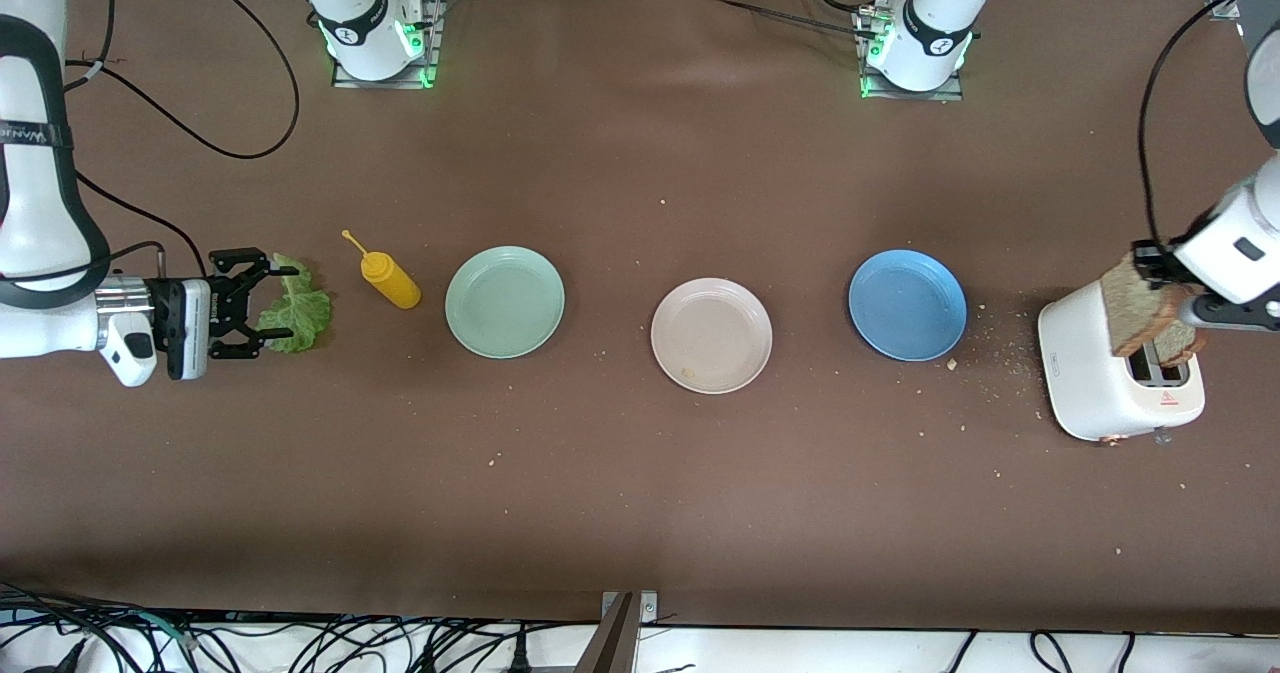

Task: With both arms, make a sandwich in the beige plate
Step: 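Carry the toast to the beige plate while the right gripper grasps the mustard, then lower the toast onto the beige plate while the right gripper lifts the mustard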

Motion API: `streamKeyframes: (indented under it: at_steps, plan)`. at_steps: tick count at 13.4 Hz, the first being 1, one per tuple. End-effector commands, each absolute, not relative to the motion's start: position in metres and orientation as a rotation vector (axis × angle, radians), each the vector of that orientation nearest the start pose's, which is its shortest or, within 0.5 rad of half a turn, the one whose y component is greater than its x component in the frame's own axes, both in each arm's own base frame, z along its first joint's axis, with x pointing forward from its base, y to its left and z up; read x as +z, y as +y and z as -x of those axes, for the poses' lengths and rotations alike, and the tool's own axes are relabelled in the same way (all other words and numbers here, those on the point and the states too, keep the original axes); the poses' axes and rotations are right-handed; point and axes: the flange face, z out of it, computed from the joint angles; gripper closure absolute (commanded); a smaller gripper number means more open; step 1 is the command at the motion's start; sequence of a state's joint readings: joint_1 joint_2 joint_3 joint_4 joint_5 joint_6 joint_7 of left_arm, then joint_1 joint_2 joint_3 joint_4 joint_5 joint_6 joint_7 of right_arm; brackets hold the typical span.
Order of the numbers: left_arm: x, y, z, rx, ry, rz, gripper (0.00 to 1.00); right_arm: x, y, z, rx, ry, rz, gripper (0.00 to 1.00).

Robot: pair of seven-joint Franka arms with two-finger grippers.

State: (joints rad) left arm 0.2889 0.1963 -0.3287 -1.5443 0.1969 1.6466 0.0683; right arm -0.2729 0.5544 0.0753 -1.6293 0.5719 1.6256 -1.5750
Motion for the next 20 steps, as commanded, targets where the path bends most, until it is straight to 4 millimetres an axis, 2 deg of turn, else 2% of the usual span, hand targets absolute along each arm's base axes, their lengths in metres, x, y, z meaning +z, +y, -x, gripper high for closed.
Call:
streamKeyframes:
  at_steps: [1, 3, 5, 7, 9, 10, 11, 13, 16, 19, 20]
  plan:
    - [0.528, -0.033, -0.614, 0.18, 0.139, 3.244, 1.0, 0.252, -0.083, -0.609, -0.252, -1.297, 1.832, 0.0]
    - [0.506, -0.085, -0.617, 0.292, 0.123, 3.393, 1.0, 0.22, -0.079, -0.609, -0.349, -1.27, 1.752, 0.0]
    - [0.469, -0.141, -0.619, 0.498, 0.051, 3.508, 1.0, 0.19, -0.073, -0.606, -0.412, -1.266, 1.675, 0.0]
    - [0.43, -0.183, -0.628, 0.715, -0.025, 3.661, 1.0, 0.169, -0.069, -0.603, -0.473, -1.287, 1.614, 0.0]
    - [0.384, -0.2, -0.644, 0.75, -0.08, 3.759, 1.0, 0.155, -0.066, -0.598, -0.493, -1.299, 1.575, 0.0]
    - [0.361, -0.216, -0.645, 0.745, 0.004, 3.783, 1.0, 0.148, -0.065, -0.594, -0.508, -1.317, 1.548, 0.0]
    - [0.328, -0.229, -0.648, 0.72, 0.089, 3.801, 1.0, 0.142, -0.061, -0.587, -0.529, -1.322, 1.509, 0.0]
    - [0.284, -0.241, -0.654, 0.604, 0.198, 3.857, 1.0, 0.133, -0.053, -0.57, -0.527, -1.299, 1.454, 0.0]
    - [0.245, -0.247, -0.65, 0.572, 0.369, 4.006, 1.0, 0.121, -0.048, -0.557, -0.559, -1.319, 1.38, 0.0]
    - [0.205, -0.24, -0.647, 0.495, 0.483, 4.035, 1.0, 0.118, -0.047, -0.555, -0.575, -1.335, 1.357, 0.0]
    - [0.195, -0.239, -0.647, 0.492, 0.456, 4.05, 1.0, 0.115, -0.046, -0.554, -0.584, -1.33, 1.355, 0.0]
